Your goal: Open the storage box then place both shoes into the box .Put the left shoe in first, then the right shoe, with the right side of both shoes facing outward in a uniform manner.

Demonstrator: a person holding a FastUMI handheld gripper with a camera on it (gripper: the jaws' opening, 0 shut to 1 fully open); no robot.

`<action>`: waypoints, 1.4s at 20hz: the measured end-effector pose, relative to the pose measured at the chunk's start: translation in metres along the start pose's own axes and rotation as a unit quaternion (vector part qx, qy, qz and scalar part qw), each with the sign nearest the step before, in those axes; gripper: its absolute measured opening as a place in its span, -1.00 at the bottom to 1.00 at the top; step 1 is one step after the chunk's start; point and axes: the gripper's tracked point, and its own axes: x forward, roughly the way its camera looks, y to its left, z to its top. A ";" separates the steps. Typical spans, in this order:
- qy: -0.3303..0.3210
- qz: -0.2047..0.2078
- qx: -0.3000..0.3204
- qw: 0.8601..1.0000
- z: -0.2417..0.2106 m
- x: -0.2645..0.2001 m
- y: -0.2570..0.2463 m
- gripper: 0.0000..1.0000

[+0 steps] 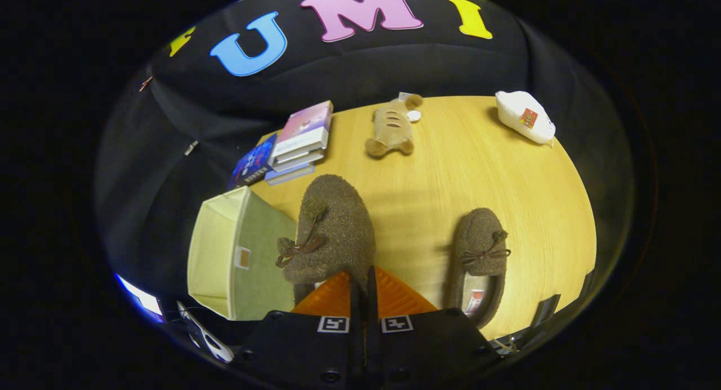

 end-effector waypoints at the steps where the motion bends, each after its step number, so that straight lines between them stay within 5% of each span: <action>1: -0.004 0.011 0.003 1.000 0.006 -0.006 0.017 -0.88; 7: -0.005 0.082 0.025 0.996 0.023 -0.021 0.129 -0.88; 13: 0.038 0.115 0.026 0.992 -0.008 0.007 0.222 -0.88; 24: 0.099 0.071 0.077 0.990 -0.047 0.084 0.267 -0.88; 28: 0.120 0.090 0.100 0.984 -0.052 0.097 0.279 -0.85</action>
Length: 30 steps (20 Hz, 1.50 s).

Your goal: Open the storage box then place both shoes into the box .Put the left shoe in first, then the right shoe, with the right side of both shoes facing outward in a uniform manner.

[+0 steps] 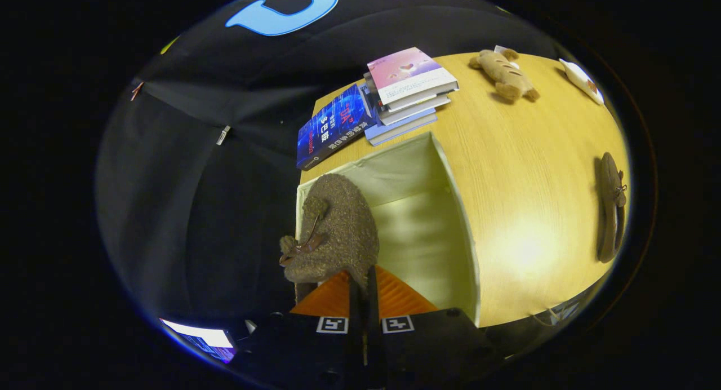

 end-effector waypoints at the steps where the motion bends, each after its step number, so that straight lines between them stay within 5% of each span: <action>1: 0.010 0.020 0.009 1.000 -0.004 0.002 0.009 -0.78; 3: 0.026 0.053 0.010 0.998 -0.007 -0.001 0.022 -0.26; 4: 0.026 0.061 0.004 0.998 -0.006 -0.004 0.023 0.24; 6: 0.025 0.066 -0.010 0.997 -0.005 -0.009 0.024 0.83; 7: 0.026 0.070 -0.011 0.997 -0.006 -0.011 0.023 0.94; 19: 0.015 0.097 -0.027 0.995 0.012 -0.114 -0.052 0.97; 30: -0.043 -0.080 0.003 0.996 0.055 -0.201 -0.315 0.97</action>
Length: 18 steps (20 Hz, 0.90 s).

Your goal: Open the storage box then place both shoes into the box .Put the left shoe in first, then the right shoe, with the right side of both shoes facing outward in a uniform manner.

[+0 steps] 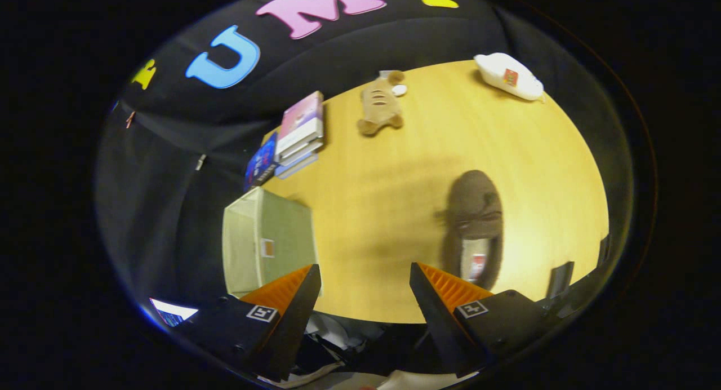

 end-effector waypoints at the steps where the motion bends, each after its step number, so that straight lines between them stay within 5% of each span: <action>1: 0.002 -0.015 0.007 1.000 -0.001 0.001 -0.022 0.97; 7: 0.028 -0.098 0.008 0.995 -0.012 0.024 -0.127 0.94; 15: 0.059 -0.135 -0.011 0.989 -0.016 0.075 -0.168 0.53; 18: 0.061 -0.148 0.002 0.987 -0.021 0.080 -0.172 -0.29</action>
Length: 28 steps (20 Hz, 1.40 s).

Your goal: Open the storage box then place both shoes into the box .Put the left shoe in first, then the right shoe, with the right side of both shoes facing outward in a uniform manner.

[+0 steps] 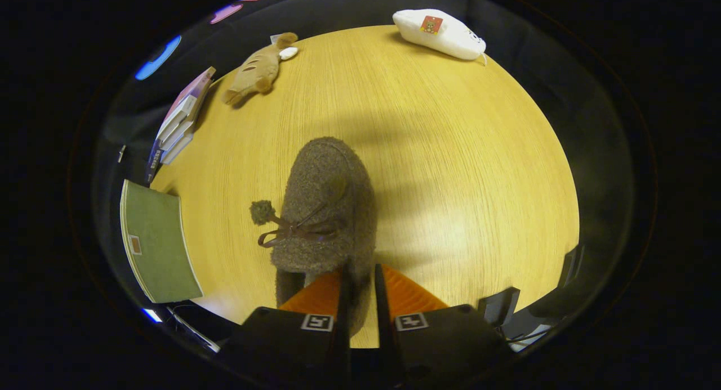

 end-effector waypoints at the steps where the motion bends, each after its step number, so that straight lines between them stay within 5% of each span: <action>1: -0.003 0.007 0.002 1.000 0.001 0.000 0.003 -0.57; 2: -0.006 0.013 0.002 1.000 0.001 -0.004 0.005 -0.84; 3: -0.010 0.023 0.006 1.000 0.002 -0.008 0.010 -0.89; 14: -0.066 0.118 0.024 0.991 0.028 -0.086 0.099 -0.90; 28: -0.089 0.227 -0.068 0.967 0.023 -0.166 0.337 -0.90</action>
